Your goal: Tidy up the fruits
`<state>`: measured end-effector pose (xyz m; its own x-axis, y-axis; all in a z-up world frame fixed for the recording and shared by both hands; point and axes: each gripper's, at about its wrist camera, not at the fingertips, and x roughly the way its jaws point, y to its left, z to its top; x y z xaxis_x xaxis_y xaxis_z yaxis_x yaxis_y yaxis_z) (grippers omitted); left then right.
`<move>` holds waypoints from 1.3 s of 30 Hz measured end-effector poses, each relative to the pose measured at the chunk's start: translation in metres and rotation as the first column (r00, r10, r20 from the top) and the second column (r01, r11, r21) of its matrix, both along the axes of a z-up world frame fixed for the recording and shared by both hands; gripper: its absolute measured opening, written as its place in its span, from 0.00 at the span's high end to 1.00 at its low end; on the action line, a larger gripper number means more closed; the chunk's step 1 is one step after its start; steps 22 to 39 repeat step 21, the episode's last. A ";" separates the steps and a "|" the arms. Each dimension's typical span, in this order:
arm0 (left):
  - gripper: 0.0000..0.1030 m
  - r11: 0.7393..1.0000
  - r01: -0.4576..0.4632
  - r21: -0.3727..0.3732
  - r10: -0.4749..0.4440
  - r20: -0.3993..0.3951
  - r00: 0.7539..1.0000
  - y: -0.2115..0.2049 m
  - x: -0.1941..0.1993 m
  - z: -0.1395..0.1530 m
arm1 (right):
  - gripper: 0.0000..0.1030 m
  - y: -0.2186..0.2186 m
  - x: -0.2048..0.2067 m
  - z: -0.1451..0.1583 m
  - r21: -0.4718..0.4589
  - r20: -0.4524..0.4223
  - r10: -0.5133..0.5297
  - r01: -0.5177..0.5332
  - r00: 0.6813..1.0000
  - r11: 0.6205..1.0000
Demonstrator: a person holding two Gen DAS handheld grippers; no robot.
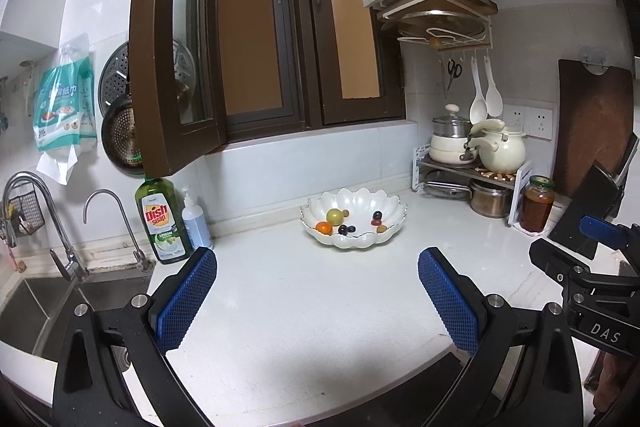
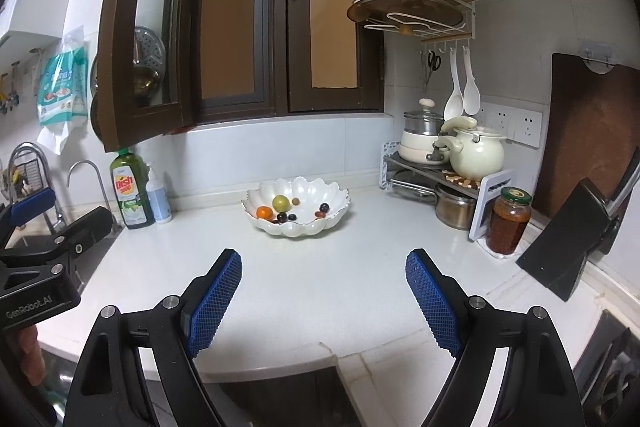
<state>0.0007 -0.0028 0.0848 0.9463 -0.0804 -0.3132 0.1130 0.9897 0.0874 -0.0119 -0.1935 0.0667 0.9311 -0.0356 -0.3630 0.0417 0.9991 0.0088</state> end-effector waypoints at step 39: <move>0.00 1.000 0.002 0.000 -0.002 -0.007 1.000 -0.007 -0.013 -0.002 | 0.17 -0.001 -0.008 -0.001 -0.012 -0.004 0.002 -0.002 1.000 1.000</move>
